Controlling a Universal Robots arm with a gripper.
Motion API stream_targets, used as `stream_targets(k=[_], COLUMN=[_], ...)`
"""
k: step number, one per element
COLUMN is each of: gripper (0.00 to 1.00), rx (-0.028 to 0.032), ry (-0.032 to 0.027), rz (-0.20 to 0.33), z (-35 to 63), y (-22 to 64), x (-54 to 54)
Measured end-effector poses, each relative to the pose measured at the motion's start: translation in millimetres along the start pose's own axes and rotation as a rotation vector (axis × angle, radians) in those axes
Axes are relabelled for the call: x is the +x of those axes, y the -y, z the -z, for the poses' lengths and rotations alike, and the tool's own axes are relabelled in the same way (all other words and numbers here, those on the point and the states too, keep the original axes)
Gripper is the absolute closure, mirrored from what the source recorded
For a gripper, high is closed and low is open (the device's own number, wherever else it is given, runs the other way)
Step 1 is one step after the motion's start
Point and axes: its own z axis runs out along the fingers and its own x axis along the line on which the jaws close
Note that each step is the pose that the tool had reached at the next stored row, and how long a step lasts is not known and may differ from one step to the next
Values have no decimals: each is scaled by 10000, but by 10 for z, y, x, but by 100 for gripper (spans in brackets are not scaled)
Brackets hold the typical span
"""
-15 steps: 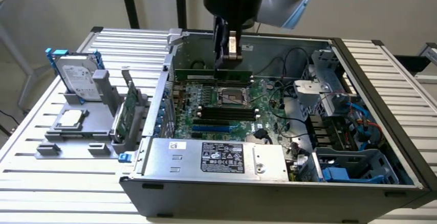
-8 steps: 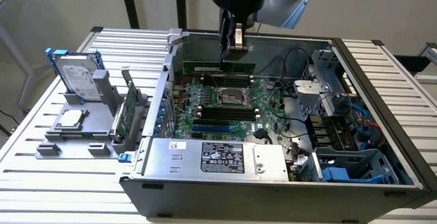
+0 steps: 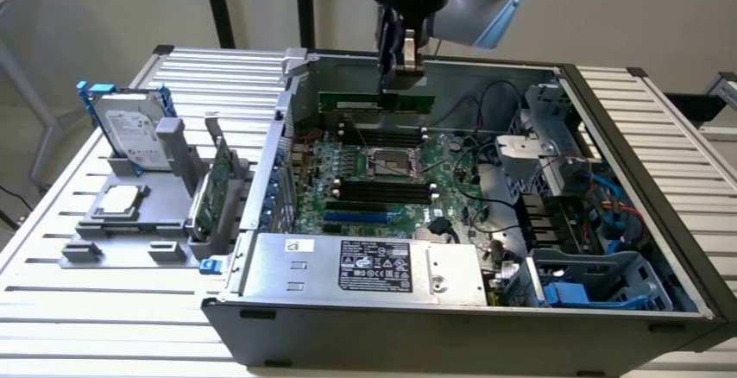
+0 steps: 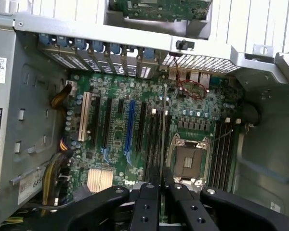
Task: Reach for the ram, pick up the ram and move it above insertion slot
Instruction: 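Pick up the ram and move it above insertion slot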
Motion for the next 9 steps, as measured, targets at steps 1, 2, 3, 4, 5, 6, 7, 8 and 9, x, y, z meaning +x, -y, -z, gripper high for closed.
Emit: stream_targets(k=[1,2,3,4,5,6,7,8,9], gripper=[86,86,86,86,86,86,86,86,86], rx=[0,1,2,4,4,9,12,17,21], ry=[1,1,1,4,3,8,10,15,20], rz=[-5,-14,-30,-53,-82,-129,-184,-244,-308], z=[-7,-13,-18,-24,-28,-33,-38,-43,-48], y=[13,26,39,51,64,77,87,97,105], x=[-18,-32,-43,-50,-55,-57,-58,-59,-59])
